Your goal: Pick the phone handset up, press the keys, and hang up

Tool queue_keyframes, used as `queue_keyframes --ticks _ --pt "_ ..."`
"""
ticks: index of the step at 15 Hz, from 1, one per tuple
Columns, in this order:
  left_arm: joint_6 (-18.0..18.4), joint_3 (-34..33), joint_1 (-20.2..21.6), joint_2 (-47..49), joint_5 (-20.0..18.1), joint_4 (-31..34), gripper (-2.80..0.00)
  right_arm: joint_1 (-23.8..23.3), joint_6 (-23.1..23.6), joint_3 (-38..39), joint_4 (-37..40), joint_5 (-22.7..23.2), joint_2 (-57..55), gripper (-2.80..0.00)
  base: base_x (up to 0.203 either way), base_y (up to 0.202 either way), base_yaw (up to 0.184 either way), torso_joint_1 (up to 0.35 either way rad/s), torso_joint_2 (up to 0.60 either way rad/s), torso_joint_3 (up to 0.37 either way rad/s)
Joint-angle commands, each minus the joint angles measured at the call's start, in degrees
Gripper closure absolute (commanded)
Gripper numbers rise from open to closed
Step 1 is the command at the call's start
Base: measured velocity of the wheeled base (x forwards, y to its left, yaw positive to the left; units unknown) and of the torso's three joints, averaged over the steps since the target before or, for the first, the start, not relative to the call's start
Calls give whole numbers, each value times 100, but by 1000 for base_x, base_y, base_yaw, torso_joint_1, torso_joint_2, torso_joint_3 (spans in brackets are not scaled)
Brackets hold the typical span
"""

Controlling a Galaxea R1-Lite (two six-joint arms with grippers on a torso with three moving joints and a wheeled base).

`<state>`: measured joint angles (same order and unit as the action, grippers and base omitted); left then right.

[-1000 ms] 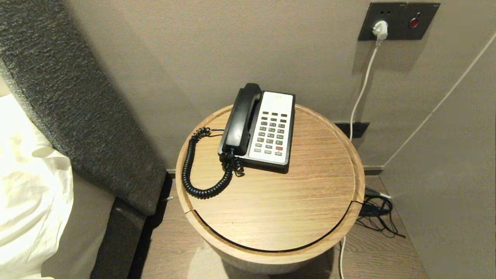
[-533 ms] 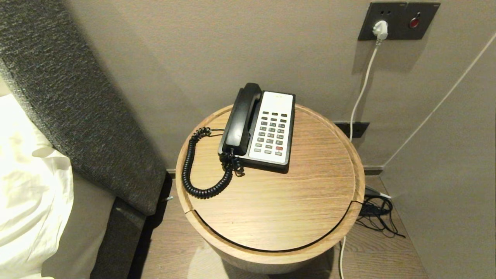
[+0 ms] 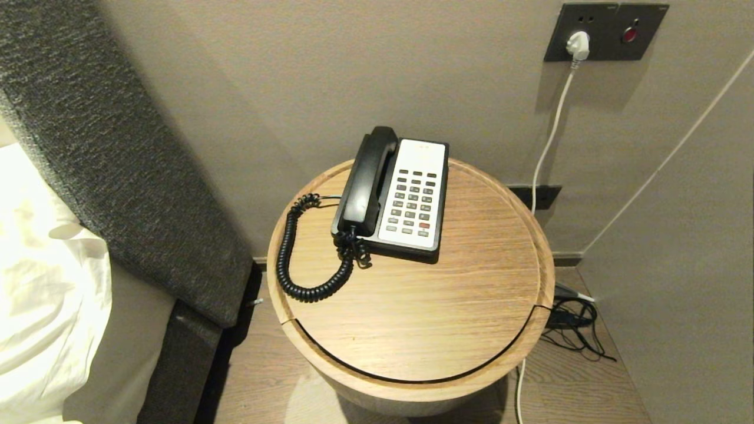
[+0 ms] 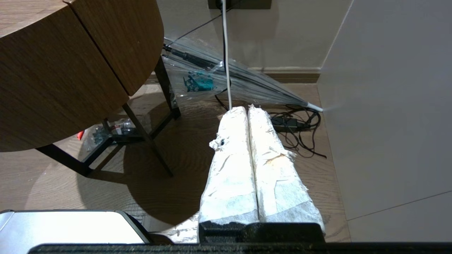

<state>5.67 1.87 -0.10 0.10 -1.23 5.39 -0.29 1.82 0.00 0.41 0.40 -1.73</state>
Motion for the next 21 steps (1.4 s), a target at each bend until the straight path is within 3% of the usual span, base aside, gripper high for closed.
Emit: queue_keyframes --ticks 1,4,7,10,14,21 --pt "-10 147 1 8 19 334 0 3 3 0 2 13 -20 0 0 0 0 0 0 0" --pt "-86 148 1 2 16 337 0 2 12 5 -3 13 -20 0 0 0 0 0 0 0" --pt "-373 -126 1 -1 37 -390 0 3 -7 9 2 4 -20 0 0 0 0 0 0 0" --pt "153 -153 1 -1 -16 -444 0 0 -30 6 2 5 -11 0 0 0 0 0 0 0" --pt "-153 -178 1 -1 18 -495 0 -6 -94 0 2 -5 -11 0 0 0 0 0 0 0" --pt "-136 -178 1 -1 26 -495 0 2 -103 0 2 -5 -11 0 0 0 0 0 0 0"
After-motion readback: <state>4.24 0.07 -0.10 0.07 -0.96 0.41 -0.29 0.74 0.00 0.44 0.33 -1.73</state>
